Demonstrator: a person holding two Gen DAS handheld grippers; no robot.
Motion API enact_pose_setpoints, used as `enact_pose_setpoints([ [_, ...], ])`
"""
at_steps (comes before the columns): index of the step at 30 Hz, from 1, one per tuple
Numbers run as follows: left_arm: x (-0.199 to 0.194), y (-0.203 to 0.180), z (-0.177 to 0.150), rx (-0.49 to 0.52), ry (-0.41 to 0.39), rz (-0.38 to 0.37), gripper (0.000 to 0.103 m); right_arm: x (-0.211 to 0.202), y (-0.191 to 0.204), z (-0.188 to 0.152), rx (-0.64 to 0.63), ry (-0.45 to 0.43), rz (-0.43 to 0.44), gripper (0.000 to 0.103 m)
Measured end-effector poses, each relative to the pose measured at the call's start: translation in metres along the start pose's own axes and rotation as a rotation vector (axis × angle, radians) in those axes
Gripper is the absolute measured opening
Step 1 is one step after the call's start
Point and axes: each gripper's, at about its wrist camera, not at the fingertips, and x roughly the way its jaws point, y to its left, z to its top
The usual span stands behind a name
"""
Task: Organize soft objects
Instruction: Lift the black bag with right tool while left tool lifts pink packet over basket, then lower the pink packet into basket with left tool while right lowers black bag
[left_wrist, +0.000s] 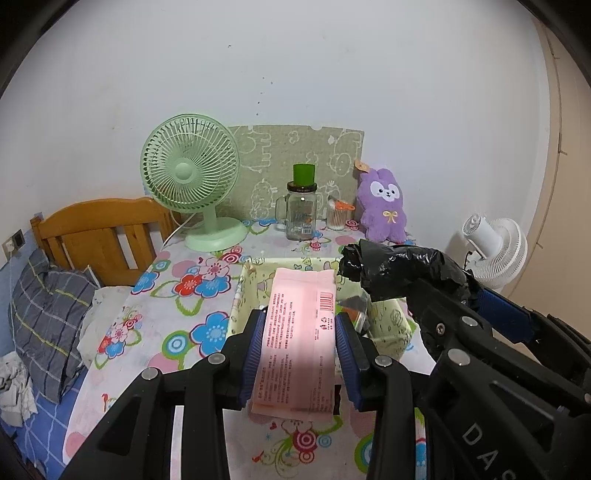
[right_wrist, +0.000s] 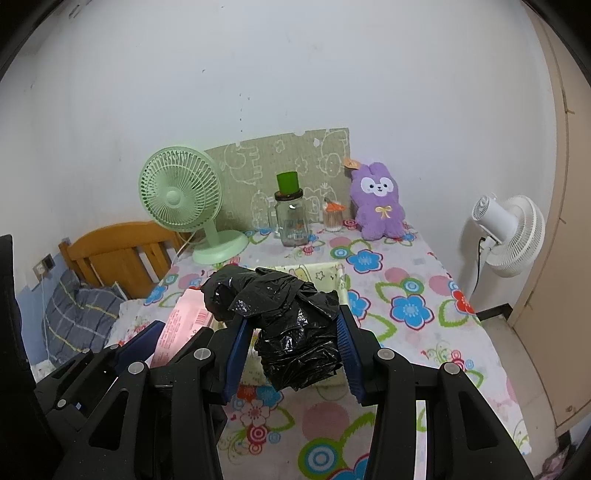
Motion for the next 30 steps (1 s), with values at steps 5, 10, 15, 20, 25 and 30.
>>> enact_pose_setpoints([
  [5,0.009,0.001,0.007,0.0,0.001,-0.002,0.039,0.012,-0.001,0.008,0.001,-0.001,0.001,0.049],
  [10,0.026,0.003,0.016,-0.003,0.013,-0.004,0.039,0.026,-0.001,0.014,-0.001,0.005,-0.004,0.049],
  [15,0.041,0.004,0.023,0.0,0.019,-0.002,0.039,0.04,-0.001,0.019,0.002,0.011,-0.005,0.049],
  [20,0.053,0.006,0.026,-0.001,0.027,-0.002,0.039,0.056,-0.002,0.023,0.008,0.019,-0.005,0.049],
  [25,0.068,0.007,0.03,0.0,0.041,-0.002,0.039,0.071,-0.003,0.026,0.013,0.026,-0.006,0.049],
  [30,0.086,0.006,0.032,0.001,0.063,-0.008,0.039,0.09,-0.007,0.028,0.019,0.045,-0.006,0.049],
])
